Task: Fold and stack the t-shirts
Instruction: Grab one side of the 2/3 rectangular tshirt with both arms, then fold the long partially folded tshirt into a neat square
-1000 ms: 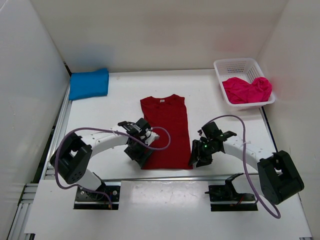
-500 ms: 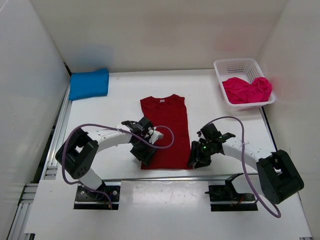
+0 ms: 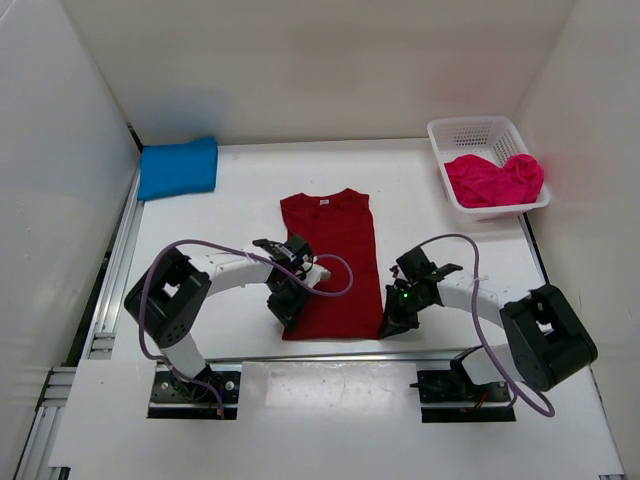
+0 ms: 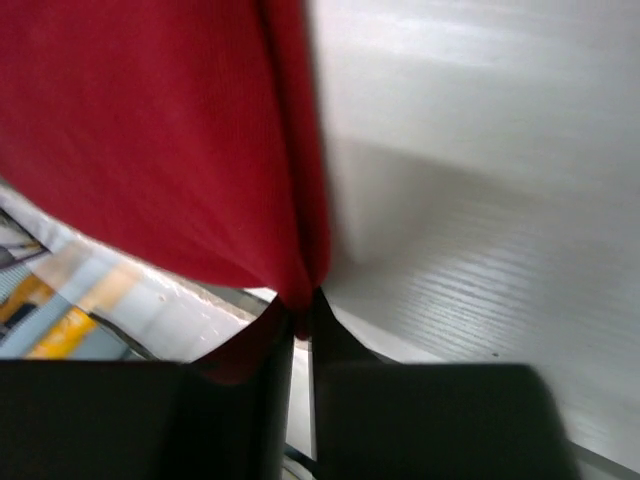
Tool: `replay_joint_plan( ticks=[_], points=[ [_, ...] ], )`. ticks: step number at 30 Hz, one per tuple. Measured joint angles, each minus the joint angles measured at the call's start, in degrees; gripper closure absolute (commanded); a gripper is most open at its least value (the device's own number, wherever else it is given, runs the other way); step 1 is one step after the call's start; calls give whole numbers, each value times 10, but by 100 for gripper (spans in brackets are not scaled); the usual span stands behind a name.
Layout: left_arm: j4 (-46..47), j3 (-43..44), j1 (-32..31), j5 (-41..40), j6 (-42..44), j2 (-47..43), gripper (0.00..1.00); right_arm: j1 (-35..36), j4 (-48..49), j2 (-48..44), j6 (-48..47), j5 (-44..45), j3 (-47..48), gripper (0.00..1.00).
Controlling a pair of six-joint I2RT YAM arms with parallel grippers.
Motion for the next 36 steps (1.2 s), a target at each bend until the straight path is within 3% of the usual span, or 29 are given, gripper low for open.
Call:
replay_joint_plan(
  ticks=[5,9,14,19,29,33,36],
  points=[
    [-14,6,0,-3,0,1,90,1,-14,5,-4,0,15,100],
    [-78,42,5,-24,2,7,90,6,-58,-37,-15,4,50,100],
    [-170,99,19,-50,2,7,90,8,-122,-113,-27,11,141,100],
    [-278,213,51,-65,2,17,90,6,-184,-103,-45,24,250,100],
    [-317,570,193,-79,3,173,90,-78,-242,135,-130,31,542,100],
    [-316,662,216,-73,3,251,90,-109,-247,246,-151,12,637,100],
    [-316,682,224,-67,2,289,90,-129,-250,321,-162,-9,694,100]
  ],
)
